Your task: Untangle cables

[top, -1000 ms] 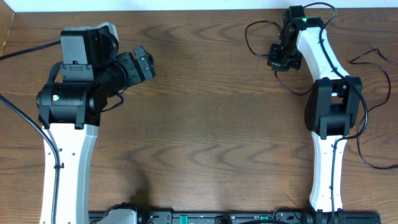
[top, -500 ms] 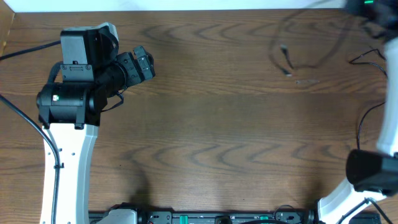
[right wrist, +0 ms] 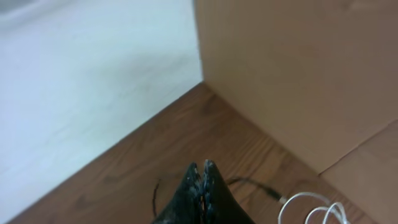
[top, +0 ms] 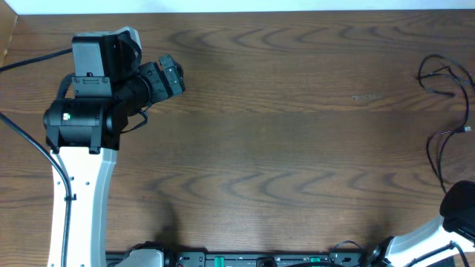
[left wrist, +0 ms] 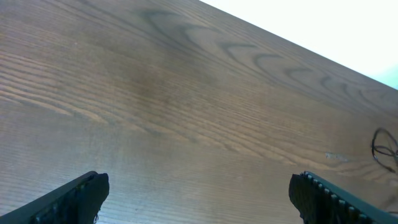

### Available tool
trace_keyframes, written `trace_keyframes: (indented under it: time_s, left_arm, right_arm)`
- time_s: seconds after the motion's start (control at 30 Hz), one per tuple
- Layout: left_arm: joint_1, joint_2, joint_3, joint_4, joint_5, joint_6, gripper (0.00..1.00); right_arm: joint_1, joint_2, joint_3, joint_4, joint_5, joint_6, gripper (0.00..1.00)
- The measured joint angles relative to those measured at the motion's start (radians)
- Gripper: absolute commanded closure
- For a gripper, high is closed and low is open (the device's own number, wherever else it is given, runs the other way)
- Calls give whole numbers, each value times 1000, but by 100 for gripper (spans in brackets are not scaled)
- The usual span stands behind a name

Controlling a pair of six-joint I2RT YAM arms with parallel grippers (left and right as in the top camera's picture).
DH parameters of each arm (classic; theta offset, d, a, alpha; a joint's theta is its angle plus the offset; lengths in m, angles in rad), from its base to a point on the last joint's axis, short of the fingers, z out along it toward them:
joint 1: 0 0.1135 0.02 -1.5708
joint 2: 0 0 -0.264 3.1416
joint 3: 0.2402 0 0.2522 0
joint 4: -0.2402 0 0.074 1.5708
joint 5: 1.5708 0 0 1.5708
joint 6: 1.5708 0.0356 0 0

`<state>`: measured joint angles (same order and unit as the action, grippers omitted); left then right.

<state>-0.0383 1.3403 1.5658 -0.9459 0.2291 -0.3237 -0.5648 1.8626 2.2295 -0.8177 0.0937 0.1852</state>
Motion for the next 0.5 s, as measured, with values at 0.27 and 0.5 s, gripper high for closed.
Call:
trace_keyframes:
  time_s: [0.27, 0.5]
  left_arm:
    - [0, 0, 0, 0, 0, 0, 2]
    - [0, 0, 0, 0, 0, 0, 2]
  right_arm:
    - [-14, 0, 0, -21, -74, -4, 57]
    - [20, -8, -1, -163, -276, -44, 27]
